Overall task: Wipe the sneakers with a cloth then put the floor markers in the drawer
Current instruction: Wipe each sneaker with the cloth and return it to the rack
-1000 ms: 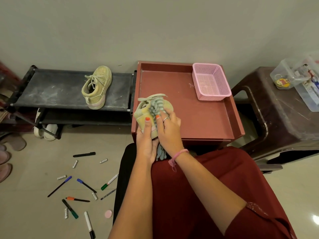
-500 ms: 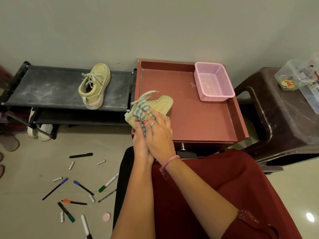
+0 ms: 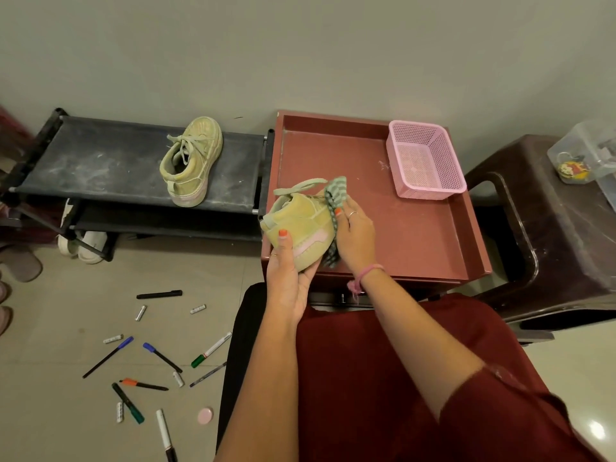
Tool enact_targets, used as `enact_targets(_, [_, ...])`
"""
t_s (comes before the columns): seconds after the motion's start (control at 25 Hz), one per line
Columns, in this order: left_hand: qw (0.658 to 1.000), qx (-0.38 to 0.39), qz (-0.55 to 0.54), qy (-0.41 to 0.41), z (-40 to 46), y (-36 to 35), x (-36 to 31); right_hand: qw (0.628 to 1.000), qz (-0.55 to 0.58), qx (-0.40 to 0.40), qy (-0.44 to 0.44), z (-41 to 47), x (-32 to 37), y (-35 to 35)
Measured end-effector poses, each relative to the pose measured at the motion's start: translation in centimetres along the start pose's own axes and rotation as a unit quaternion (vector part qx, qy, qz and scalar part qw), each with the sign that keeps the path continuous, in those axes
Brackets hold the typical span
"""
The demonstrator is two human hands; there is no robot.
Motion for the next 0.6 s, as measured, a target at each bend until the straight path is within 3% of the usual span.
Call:
enact_targets(0.08, [0.999, -0.031, 0.025, 0.003, 0.1, 0.6, 0.0, 0.999, -0.003, 0.027, 0.045, -3.1, 2.2, -1.0])
enact_targets(0.24, [0.968, -0.138, 0.207, 0.035, -0.4, 2.6, 0.1, 0.993, -0.030, 0.056, 0.101, -7.8, 5.0, -2.6])
enact_targets(0.44, [0.962, -0.076, 0.264, -0.005, 0.5, 2.1, -0.3, 0.992, -0.072, 0.021, 0.102, -6.5, 4.0, -2.0])
enact_targets(0.6, [0.961, -0.062, 0.268, -0.002, 0.4, 2.2, 0.0, 0.995, -0.096, 0.001, 0.040, -1.1, 1.0, -0.5])
Point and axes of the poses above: each hand's wrist, its own z-axis towards the middle knuckle, its own y-axis out of the back of the hand, x = y × z, the point moved 8 cm from there along z, towards the middle knuckle, and after that the axes turned 9 degrees about x, right-handed, at the moved point
